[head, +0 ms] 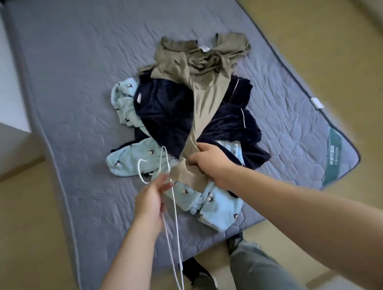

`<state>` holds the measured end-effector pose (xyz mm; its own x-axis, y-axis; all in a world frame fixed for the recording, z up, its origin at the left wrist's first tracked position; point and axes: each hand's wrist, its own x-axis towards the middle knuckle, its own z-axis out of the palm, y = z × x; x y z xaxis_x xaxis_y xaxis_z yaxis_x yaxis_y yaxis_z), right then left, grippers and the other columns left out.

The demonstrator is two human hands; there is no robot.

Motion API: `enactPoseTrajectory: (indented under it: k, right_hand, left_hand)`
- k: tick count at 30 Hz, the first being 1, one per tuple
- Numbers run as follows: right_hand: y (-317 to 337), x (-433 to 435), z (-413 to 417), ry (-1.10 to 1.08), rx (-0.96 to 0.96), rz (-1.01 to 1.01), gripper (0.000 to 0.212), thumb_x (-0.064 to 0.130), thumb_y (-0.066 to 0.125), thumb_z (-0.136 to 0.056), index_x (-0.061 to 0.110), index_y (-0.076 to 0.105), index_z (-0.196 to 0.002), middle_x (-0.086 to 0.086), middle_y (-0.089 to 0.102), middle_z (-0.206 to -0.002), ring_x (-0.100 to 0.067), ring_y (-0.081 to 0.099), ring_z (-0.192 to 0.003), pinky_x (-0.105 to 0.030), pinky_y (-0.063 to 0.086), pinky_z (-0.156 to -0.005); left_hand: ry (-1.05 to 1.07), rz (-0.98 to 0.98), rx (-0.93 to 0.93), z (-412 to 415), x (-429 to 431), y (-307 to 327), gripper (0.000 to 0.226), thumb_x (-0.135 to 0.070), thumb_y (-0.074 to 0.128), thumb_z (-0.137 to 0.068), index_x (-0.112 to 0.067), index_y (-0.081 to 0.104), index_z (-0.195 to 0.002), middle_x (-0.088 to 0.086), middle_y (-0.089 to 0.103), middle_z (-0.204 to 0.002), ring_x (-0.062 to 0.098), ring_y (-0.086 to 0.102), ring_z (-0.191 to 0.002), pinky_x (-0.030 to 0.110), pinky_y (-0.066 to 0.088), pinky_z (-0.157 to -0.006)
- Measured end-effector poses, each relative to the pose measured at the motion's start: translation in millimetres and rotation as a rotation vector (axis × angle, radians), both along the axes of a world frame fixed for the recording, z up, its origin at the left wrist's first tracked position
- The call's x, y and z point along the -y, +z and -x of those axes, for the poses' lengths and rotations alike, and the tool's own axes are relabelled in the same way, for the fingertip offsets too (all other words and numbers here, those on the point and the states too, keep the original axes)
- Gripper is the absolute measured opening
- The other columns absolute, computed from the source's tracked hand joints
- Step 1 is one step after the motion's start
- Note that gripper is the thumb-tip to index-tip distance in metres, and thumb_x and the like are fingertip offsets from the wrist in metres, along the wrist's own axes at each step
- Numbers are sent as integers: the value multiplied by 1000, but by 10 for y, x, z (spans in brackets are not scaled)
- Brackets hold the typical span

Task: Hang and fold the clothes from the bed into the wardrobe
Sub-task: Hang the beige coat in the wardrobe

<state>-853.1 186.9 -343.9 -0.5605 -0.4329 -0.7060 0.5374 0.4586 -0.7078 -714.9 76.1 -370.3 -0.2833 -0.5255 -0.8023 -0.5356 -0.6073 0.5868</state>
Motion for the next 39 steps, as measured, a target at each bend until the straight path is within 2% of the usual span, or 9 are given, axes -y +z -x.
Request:
enactPoseTrajectory:
  k: [4,6,8,11,15,21,31,34,39]
  right_hand:
    - [793,-147,-677,219,-158,43,21,3,55,-79,18,69,-81,8,59,-60,-8,53,-51,-18,41,-48]
    - [1024,-203,-1030,349,-226,53,20,3,54,-78,18,67,-75,8,58,-64,-6,49,-51,-19,41,-52]
    - [1149,-227,-1318,470,-312,27,16,3,55,-78,13,61,-67,7,53,-60,-4,43,-49,-22,37,-53]
    - [1222,-243,-1546,471,-367,-23,20,1,55,-76,10,54,-59,4,43,-53,-8,36,-48,-25,32,-52]
    - [1276,-335,-1650,322,-216,27,17,3,56,-74,15,60,-61,2,51,-57,-12,45,-52,-21,38,-55]
    - [1182,-404,-1623,-14,194,133,35,40,59,-82,13,75,-98,-3,59,-73,-20,57,-65,-31,46,-66]
    - [882,157,-1179,-416,557,243,69,58,28,-102,0,38,-138,-26,61,-116,-39,64,-99,-50,52,-91]
    - [811,264,-1095,-417,577,261,59,50,41,-102,3,37,-137,-23,63,-114,-36,64,-104,-47,50,-97]
    - [885,459,-1074,-309,496,215,15,5,43,-101,5,57,-94,-8,64,-81,-20,66,-78,-34,52,-67]
  left_hand:
    - [-172,-272,-189,-148,95,327,66,-69,45,-93,-13,70,-118,10,65,-104,14,54,-65,23,41,-62]
    - [-176,-362,-252,-167,143,474,73,-74,42,-90,-10,77,-99,13,69,-100,21,66,-69,25,51,-61]
    - [-226,-340,-227,-170,206,589,74,-74,46,-89,-6,76,-83,14,65,-82,28,62,-68,31,50,-63]
    - [-404,-171,-141,-220,248,725,52,-46,63,-94,3,68,-112,20,62,-96,32,55,-81,41,42,-74]
    - [-443,118,-166,-322,283,921,14,-19,58,-99,-10,69,-98,11,60,-78,25,53,-66,33,39,-62]
    - [-265,65,-540,-452,476,1482,34,-3,37,-100,-13,68,-91,-1,75,-74,9,72,-68,22,57,-63]
    - [-246,182,-671,-784,454,2454,29,-3,36,-92,-10,59,-76,5,57,-67,14,55,-61,25,47,-60]
    - [-291,170,-719,-935,473,2588,35,-5,35,-86,-18,54,-59,-3,45,-56,11,45,-50,21,40,-50]
    - [-235,215,-711,-1161,680,2639,17,-15,43,-70,-19,39,-55,-3,30,-52,10,29,-39,17,29,-40]
